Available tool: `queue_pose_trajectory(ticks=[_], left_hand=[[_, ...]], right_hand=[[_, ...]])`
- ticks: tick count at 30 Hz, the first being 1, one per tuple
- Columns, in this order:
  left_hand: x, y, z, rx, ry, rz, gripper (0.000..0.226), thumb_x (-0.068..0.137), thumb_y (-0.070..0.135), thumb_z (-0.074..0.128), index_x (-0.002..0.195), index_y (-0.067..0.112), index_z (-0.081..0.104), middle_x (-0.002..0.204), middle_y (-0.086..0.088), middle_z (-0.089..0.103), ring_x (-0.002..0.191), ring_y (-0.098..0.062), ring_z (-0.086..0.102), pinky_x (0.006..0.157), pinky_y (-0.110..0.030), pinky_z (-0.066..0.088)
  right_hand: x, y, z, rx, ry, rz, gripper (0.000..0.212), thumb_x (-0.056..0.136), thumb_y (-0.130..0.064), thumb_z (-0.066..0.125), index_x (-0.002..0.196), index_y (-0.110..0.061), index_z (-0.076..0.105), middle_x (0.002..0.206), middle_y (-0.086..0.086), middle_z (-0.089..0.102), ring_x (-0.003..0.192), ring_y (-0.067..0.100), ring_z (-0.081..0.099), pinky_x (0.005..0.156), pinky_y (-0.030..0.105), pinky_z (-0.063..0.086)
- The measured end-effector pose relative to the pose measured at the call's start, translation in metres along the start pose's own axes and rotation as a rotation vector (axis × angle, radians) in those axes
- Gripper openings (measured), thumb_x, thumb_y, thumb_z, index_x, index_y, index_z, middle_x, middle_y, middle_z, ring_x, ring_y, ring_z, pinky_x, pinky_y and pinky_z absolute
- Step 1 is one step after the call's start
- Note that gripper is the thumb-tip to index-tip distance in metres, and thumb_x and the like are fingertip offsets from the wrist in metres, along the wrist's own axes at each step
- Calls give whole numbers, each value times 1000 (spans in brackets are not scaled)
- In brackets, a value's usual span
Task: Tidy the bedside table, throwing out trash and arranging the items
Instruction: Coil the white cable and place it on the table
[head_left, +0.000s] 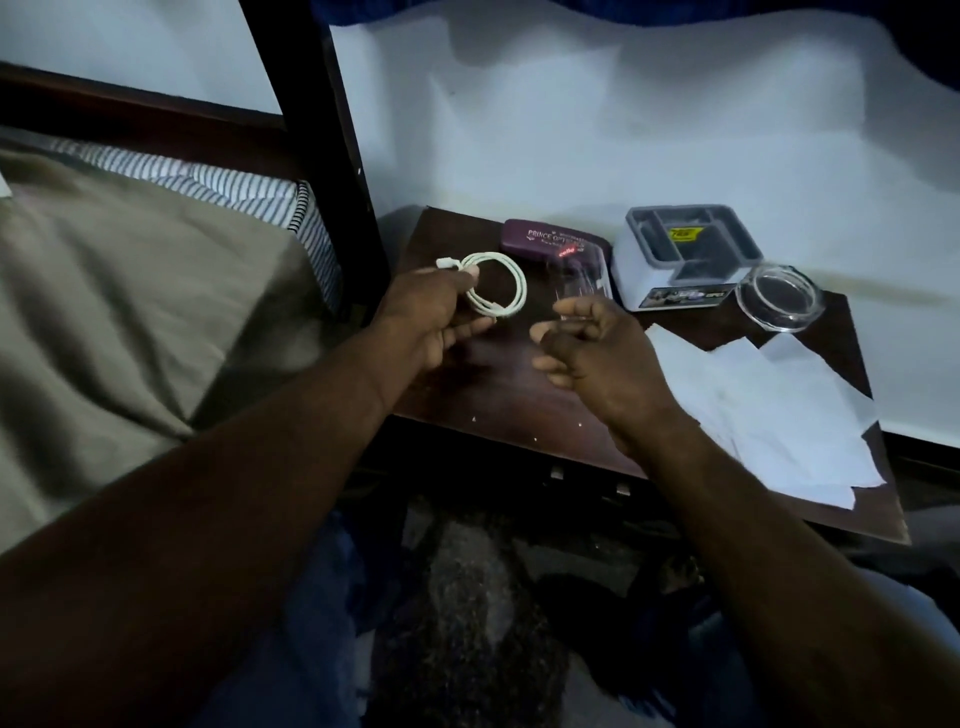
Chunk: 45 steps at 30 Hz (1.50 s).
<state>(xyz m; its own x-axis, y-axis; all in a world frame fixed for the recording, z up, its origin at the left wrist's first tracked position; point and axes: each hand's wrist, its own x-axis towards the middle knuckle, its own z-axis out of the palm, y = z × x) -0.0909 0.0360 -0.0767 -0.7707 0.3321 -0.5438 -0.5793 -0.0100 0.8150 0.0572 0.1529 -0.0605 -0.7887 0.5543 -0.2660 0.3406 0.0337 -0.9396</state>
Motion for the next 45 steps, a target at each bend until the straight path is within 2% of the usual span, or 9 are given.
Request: queue_pose_trajectory(ticks=[8,15,19,21,24,26,28,32,45], left_hand=[[80,16,15,-111,223,12,32,100,6,65,130,-2,61,120,-18,67,102,-30,69,41,-28,56],[99,21,28,20,286,83,15,95,10,73,106,3,66,90,-6,63,69,-23,70,49,-28,61],[100,27,24,471,365,158,24,85,31,82,77,17,63,78,-1,70,44,-18,70,58,-40,66],[94,31,21,717,391,181,24,81,37,78,86,17,65,74,-1,72,43,-21,70,59,-39,66],[89,31,16,1061,448,247,56,79,31,72,128,12,53,99,-10,77,77,-29,79,75,-37,64],[88,29,14,1191,413,346,59,81,24,71,133,14,44,118,-16,71,102,-39,72,82,-40,58],[87,29,13,1272,334,440,48,84,20,71,127,15,50,124,-16,67,111,-41,67,88,-43,55],[86,28,15,1387,251,521,21,90,23,70,109,19,76,118,-10,74,110,-34,70,96,-40,58],[88,16,23,1497,381,691,23,99,21,60,115,21,76,115,-15,71,105,-39,70,84,-42,58]], right_hand=[[21,-3,16,32,-70,26,27,95,-20,77,119,-14,64,102,5,75,80,20,79,69,30,59],[36,-6,19,49,-70,29,28,96,-22,76,120,-14,65,105,6,75,82,21,79,73,33,61],[41,-7,16,61,-69,35,27,96,-23,76,119,-15,65,107,7,74,81,20,79,73,32,61],[42,-7,14,67,-69,37,26,96,-23,76,118,-17,65,108,6,74,81,19,79,72,31,60],[44,-8,13,78,-63,38,25,96,-24,76,117,-18,65,109,6,75,78,16,78,70,28,60],[45,-7,13,84,-61,39,25,96,-24,76,117,-18,66,109,6,75,79,16,79,68,28,59],[45,-6,13,82,-62,35,25,95,-25,77,117,-18,66,108,5,75,80,18,80,69,28,59],[44,-3,11,71,-67,21,23,95,-27,77,114,-20,67,105,4,76,80,17,80,69,29,58],[40,1,7,37,-63,-1,24,94,-28,78,114,-19,67,102,3,76,80,18,80,73,33,61]])
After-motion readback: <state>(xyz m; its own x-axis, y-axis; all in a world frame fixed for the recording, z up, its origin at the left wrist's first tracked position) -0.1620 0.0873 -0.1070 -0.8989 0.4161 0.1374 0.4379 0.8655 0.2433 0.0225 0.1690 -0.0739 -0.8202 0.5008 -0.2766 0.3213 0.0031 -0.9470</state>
